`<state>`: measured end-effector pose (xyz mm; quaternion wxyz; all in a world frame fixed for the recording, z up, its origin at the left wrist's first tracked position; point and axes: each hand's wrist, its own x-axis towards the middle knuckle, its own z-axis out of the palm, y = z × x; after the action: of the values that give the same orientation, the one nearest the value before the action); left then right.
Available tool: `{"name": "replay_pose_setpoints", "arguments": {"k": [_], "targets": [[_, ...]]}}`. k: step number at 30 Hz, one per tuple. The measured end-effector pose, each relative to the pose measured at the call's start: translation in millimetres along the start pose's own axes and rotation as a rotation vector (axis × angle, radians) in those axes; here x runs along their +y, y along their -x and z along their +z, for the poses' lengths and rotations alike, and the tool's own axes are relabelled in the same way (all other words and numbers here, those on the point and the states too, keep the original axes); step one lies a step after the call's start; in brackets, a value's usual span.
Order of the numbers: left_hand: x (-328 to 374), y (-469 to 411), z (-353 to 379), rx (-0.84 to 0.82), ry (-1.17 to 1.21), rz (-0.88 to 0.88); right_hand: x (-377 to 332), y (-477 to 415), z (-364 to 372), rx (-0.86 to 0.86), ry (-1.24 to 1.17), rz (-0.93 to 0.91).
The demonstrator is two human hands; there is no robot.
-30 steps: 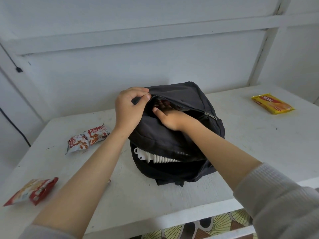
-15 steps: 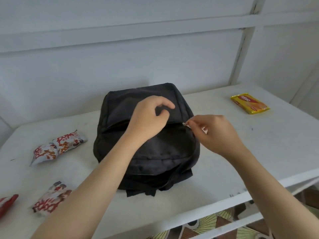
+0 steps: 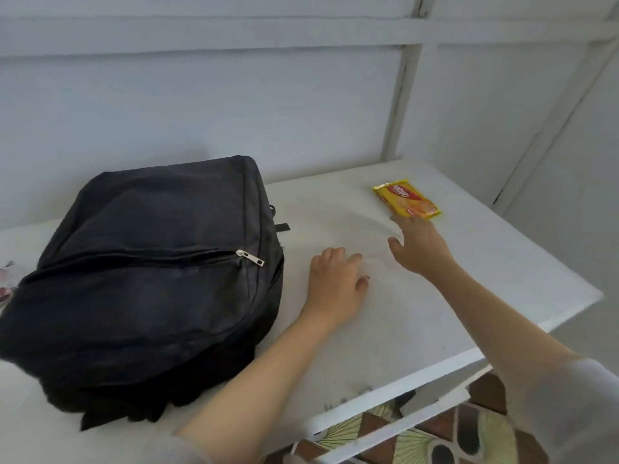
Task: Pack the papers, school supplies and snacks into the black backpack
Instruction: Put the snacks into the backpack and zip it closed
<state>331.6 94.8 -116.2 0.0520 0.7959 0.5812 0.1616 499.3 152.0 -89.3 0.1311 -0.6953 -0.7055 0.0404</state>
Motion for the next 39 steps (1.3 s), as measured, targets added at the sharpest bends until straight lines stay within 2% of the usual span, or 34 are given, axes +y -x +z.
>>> {"name": "replay_pose_setpoints", "arguments": {"k": [6, 16, 20, 25, 29, 32, 35, 39], "targets": [[-1, 3, 18, -0.073, 0.026, -0.057, 33, -36, 2, 0.055, 0.148, 0.056], [2, 8, 16, -0.068, 0.066, -0.08, 43, -73, 10, -0.004, 0.067, 0.179], [3, 10, 15, -0.043, 0.084, -0.076, 38, -74, 6, 0.041, 0.02, 0.23], [-2, 13, 8, -0.092, 0.143, -0.021, 14, -55, -9, 0.123, -0.475, 0.455], [-11, 33, -27, 0.031, 0.162, 0.195, -15, -34, -20, 0.037, -0.802, 0.378], [-23, 53, -73, 0.21, 0.182, 0.246, -44, -13, -33, -0.019, -0.965, 0.273], [-54, 69, -127, 0.338, 0.145, 0.164, -75, 11, -47, -0.097, -1.098, 0.15], [-116, 92, -180, 0.321, 0.038, -0.141, -118, 48, -51, -0.226, -1.204, 0.046]]}}
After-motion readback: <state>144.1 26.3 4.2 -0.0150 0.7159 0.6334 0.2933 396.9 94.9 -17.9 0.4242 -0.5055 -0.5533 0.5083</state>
